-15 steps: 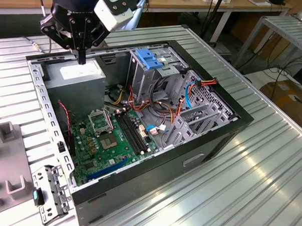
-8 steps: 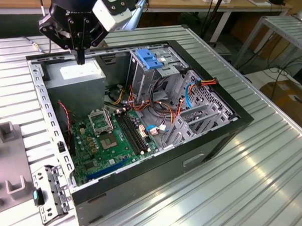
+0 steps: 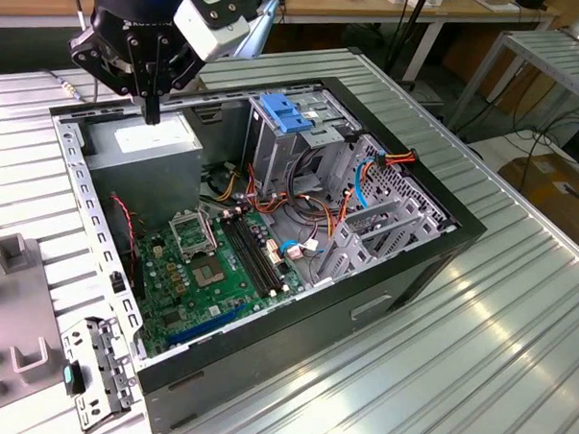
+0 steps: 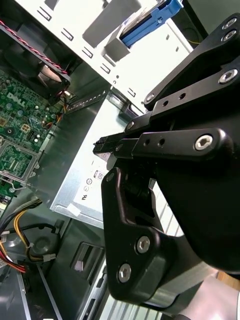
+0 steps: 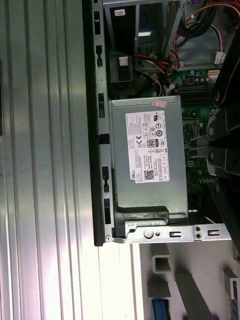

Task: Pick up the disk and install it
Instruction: 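Reach for the disk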

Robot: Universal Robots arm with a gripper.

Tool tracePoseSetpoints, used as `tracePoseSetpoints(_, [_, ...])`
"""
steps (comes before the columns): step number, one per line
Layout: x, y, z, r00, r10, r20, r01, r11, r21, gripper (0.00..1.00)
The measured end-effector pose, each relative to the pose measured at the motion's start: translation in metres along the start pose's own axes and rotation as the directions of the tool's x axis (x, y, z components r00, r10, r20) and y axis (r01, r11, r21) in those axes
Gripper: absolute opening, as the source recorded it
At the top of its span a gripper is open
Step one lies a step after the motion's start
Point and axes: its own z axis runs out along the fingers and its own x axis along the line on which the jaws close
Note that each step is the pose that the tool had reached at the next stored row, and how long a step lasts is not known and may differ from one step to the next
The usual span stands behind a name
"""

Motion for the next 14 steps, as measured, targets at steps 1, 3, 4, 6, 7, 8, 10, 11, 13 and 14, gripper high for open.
tracePoseSetpoints(1, [0.0004, 0.0, 0.0, 1.0, 0.0, 0.0, 0.0, 1.0, 0.0, 0.11])
tracePoseSetpoints(3, [0.0011, -0.0001, -0.0001, 1.0, 0.0, -0.0001, 0.0, 1.0, 0.0001, 0.11])
tracePoseSetpoints(4, [0.0017, -0.0001, -0.0001, 1.0, 0.0, -0.0001, 0.0, 1.0, 0.0001, 0.11])
tracePoseSetpoints(6, [0.0023, -0.0002, -0.0001, 1.0, 0.0, 0.0, 0.0, 1.0, 0.0001, 0.11])
tracePoseSetpoints(7, [0.0029, -0.0002, -0.0001, 1.0, 0.0, 0.0, 0.0, 1.0, 0.0001, 0.11])
tracePoseSetpoints(8, [0.0034, -0.0003, -0.0001, 1.0, 0.0, -0.0001, 0.0, 1.0, 0.0001, 0.11])
tracePoseSetpoints(10, [0.0046, -0.0004, -0.0002, 1.0, 0.0, 0.0, 0.0, 1.0, 0.0001, 0.11])
tracePoseSetpoints(11, [0.0049, -0.0004, -0.0002, 1.0, 0.0, 0.0, 0.0, 1.0, 0.0001, 0.11])
tracePoseSetpoints(13, [0.0056, -0.0004, -0.0002, 1.0, 0.0, 0.0, 0.0, 1.0, 0.0001, 0.11])
tracePoseSetpoints(14, [0.0064, -0.0005, -0.0002, 1.0, 0.0, -0.0001, 0.0, 1.0, 0.0001, 0.11])
